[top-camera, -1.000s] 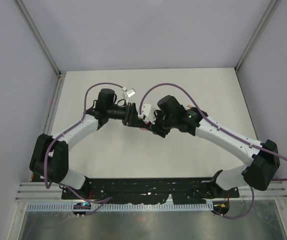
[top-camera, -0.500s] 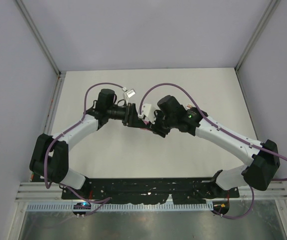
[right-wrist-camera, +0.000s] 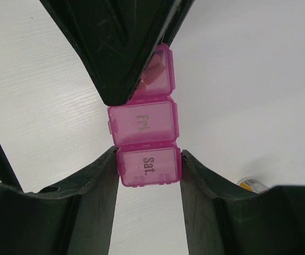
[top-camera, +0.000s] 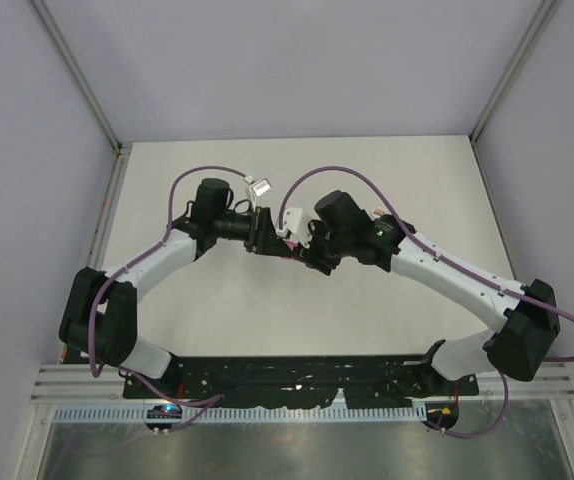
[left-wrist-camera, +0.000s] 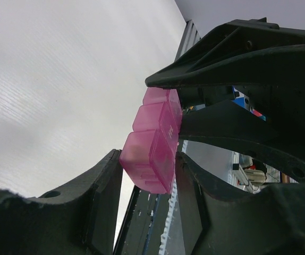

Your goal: Sort the pills into containers

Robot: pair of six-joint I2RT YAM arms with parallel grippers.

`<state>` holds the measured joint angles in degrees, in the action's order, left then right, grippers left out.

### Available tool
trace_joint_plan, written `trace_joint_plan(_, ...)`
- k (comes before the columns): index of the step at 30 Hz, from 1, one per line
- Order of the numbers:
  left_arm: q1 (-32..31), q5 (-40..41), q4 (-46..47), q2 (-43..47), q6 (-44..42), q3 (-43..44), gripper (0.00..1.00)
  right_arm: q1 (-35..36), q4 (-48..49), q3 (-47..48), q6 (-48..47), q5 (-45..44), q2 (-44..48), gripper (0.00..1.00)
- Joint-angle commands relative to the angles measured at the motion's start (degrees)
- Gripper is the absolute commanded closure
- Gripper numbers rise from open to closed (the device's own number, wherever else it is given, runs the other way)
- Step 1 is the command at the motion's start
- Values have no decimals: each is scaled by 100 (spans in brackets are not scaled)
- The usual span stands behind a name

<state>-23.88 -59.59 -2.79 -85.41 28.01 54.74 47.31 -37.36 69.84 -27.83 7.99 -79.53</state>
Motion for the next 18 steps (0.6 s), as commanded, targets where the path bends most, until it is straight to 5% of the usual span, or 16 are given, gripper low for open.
trace_joint_plan(1, -20, -132, 85, 33, -76, -34, 54, 24, 212, 258, 76, -69, -1, 88)
trace_joint_plan(18, -20, -140, 94, 50, -103, -51, 62, 33, 212, 267, 77, -61, -10, 88)
